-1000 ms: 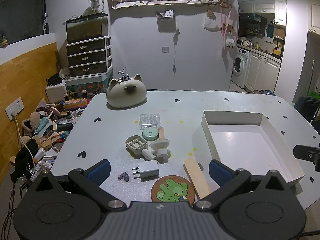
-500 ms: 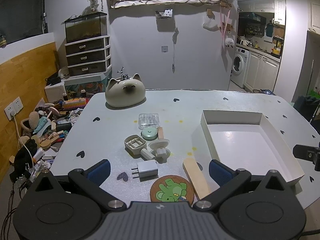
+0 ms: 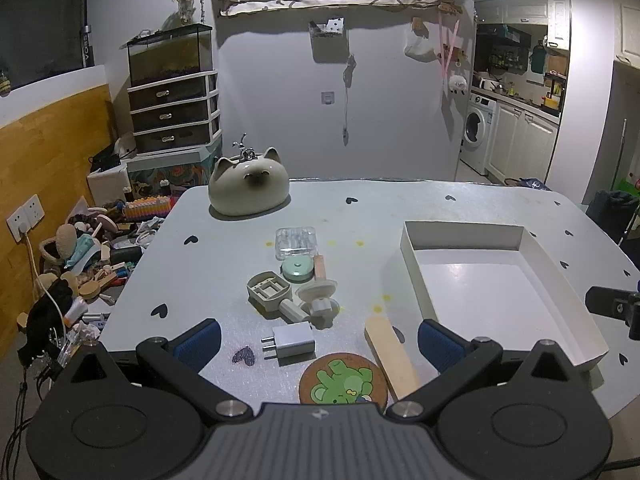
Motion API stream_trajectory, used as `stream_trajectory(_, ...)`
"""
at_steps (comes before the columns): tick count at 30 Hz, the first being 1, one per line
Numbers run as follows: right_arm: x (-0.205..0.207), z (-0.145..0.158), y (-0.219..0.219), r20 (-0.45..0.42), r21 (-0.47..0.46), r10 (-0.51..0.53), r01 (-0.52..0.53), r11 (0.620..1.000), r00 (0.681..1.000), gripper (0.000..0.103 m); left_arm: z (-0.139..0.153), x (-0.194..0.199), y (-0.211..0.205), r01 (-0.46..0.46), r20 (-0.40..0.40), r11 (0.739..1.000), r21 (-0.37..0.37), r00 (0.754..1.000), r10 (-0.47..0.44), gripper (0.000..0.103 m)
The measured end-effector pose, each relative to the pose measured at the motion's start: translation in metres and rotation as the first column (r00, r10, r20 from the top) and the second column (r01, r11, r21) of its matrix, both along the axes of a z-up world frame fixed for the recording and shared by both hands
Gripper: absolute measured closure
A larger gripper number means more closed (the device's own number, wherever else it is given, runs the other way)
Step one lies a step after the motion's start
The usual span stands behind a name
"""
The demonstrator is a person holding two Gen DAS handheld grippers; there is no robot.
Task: Organize rigid objects
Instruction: 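Move the left tool down to the cork elephant coaster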
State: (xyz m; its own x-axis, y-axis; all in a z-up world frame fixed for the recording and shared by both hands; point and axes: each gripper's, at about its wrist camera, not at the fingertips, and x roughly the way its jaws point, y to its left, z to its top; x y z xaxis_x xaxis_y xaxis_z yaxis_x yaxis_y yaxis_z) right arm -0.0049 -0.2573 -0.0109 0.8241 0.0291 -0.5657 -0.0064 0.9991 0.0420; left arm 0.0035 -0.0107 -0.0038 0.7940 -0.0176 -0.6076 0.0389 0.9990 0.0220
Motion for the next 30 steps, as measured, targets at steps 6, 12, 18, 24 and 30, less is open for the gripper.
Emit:
stream_trajectory(6,0.003,0.002,0.000,0.007,-0.001,0.000,0.000,1.000,1.000,0.000,0.004,0.008,0.001,0.002,-0.001,1.000,-0.005,1.000,-0.002,0.000)
stream_trajectory(12,0.014,0.010,-0.007,0.021,-0.003,-0.021,0.021,1.000,1.000,0.000,0.005,0.023,0.002,0.029,0.004,1.000,0.008,1.000,-0.029,0.000)
stream_trajectory(18,0.030,0.014,-0.028,0.048,-0.017,-0.081,0.082,0.996,0.996,0.000,-0.002,0.043,0.003,0.077,-0.019,0.997,0.019,0.997,-0.077,0.000)
stream_trajectory(24,0.050,0.009,-0.058,0.054,-0.044,-0.179,0.182,0.982,0.982,0.000,-0.027,0.068,0.005,0.149,-0.094,0.989,0.019,0.985,-0.147,0.000)
stream_trajectory(30,0.069,-0.012,-0.087,-0.007,-0.094,-0.266,0.264,0.960,0.964,0.000,-0.060,0.083,0.006,0.194,-0.190,0.981,-0.007,0.963,-0.192,0.000)
